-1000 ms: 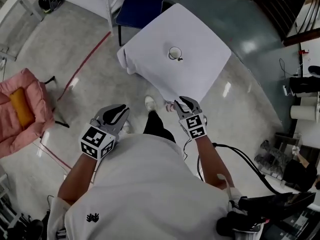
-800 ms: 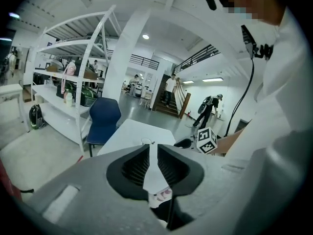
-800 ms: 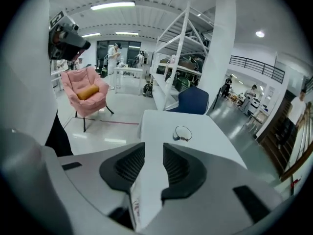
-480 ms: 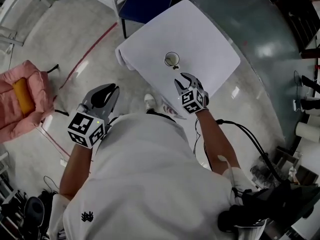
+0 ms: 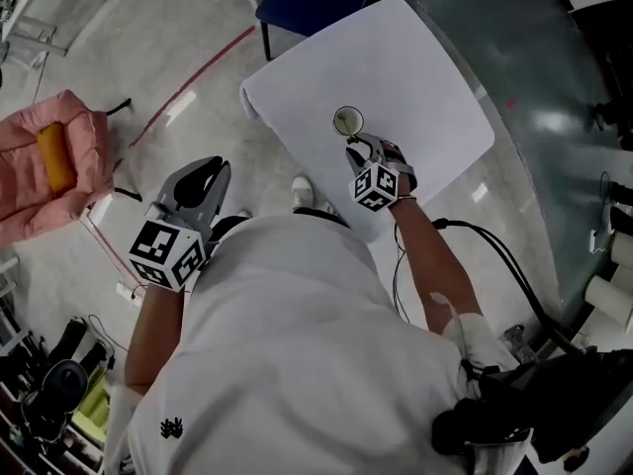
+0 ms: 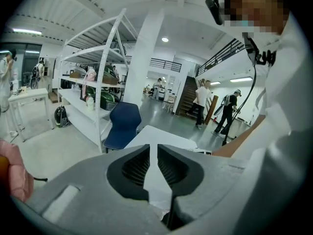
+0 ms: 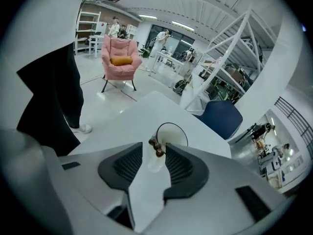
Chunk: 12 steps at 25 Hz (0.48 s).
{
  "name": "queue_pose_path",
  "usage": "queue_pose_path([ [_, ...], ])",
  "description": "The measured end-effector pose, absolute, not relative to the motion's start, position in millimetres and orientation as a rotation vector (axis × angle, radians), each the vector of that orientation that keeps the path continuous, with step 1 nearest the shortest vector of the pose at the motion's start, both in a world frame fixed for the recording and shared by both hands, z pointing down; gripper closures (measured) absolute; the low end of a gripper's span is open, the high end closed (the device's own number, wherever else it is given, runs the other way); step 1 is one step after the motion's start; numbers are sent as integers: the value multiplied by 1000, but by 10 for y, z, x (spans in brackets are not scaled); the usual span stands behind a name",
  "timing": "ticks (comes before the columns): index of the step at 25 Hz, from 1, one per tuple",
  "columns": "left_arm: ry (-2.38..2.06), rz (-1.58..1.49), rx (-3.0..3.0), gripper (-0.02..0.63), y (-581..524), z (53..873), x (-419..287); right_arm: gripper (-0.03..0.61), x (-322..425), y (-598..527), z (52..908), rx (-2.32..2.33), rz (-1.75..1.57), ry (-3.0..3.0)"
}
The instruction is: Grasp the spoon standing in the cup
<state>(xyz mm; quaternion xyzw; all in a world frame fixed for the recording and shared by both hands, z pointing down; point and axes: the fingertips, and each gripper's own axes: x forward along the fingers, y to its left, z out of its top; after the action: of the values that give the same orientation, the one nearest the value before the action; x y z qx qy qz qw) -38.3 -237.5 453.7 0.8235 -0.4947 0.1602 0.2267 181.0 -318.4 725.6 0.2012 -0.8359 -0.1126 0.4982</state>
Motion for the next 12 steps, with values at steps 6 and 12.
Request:
queue_pose_path([
  [6, -1408, 448, 2237, 563, -2357, 4555, -421, 509, 1781, -3255, 7312, 487, -306, -2037],
  [12, -1426, 450, 2232, 563, -2351, 4517, -481, 523, 1769, -3315, 7201, 537, -288, -2049],
])
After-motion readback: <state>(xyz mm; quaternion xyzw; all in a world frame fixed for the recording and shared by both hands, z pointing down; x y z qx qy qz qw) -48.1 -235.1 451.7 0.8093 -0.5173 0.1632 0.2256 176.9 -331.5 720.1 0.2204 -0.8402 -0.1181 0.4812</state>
